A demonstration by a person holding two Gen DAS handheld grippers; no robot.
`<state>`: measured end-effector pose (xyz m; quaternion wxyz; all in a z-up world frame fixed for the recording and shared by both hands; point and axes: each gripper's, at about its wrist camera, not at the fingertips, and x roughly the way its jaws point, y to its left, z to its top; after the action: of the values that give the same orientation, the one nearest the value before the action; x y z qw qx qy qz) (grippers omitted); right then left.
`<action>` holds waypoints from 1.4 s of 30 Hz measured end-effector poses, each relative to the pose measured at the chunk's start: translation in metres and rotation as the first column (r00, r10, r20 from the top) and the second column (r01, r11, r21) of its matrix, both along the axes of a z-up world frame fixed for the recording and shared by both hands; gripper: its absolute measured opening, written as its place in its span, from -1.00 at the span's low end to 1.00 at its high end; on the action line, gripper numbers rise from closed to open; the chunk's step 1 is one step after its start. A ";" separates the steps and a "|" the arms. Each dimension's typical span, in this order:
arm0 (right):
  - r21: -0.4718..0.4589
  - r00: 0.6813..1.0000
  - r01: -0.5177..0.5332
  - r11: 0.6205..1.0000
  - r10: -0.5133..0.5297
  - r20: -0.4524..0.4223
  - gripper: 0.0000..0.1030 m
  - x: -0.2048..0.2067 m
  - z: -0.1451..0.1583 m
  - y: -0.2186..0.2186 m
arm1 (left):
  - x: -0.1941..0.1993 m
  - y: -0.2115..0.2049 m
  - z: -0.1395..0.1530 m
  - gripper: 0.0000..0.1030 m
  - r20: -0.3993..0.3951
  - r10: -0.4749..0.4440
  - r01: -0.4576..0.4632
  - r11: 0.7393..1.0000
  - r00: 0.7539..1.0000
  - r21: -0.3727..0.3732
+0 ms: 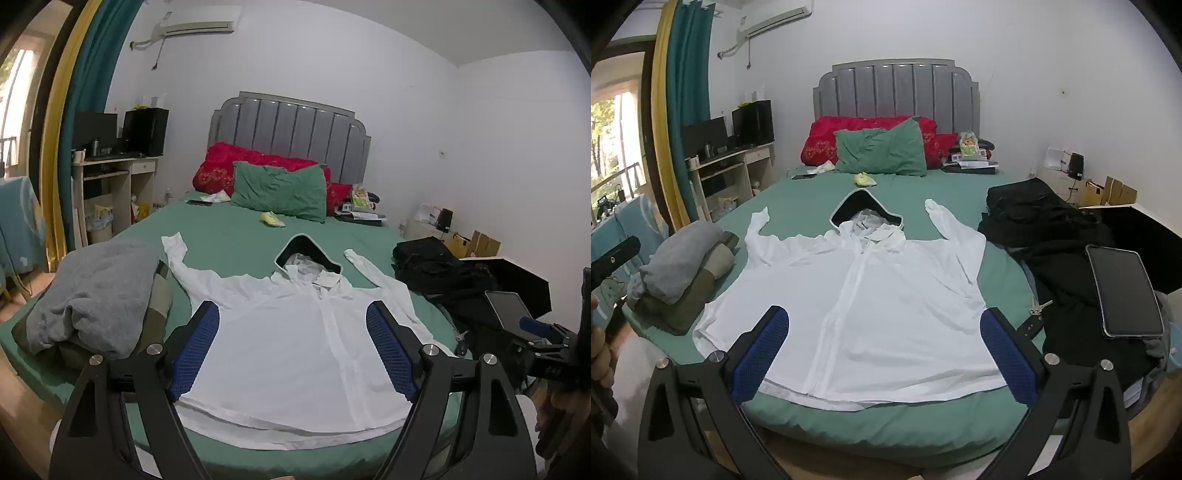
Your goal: Fold large clothes
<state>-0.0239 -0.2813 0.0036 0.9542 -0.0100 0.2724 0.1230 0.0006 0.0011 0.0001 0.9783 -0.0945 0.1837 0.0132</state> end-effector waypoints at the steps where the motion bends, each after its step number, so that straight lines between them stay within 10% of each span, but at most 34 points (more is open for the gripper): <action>1: 0.002 1.000 0.000 1.000 0.000 -0.003 0.98 0.000 0.000 0.000 | 0.001 0.001 0.000 0.64 0.000 -0.002 0.002 1.000 1.000 -0.002; 42: 0.017 1.000 0.008 1.000 -0.008 -0.010 0.98 0.002 -0.003 -0.008 | 0.002 -0.012 0.001 0.64 0.029 -0.024 0.024 0.999 0.999 0.022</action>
<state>-0.0222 -0.2890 0.0006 0.9534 -0.0004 0.2761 0.1216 0.0029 -0.0113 0.0007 0.9819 -0.0819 0.1706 0.0020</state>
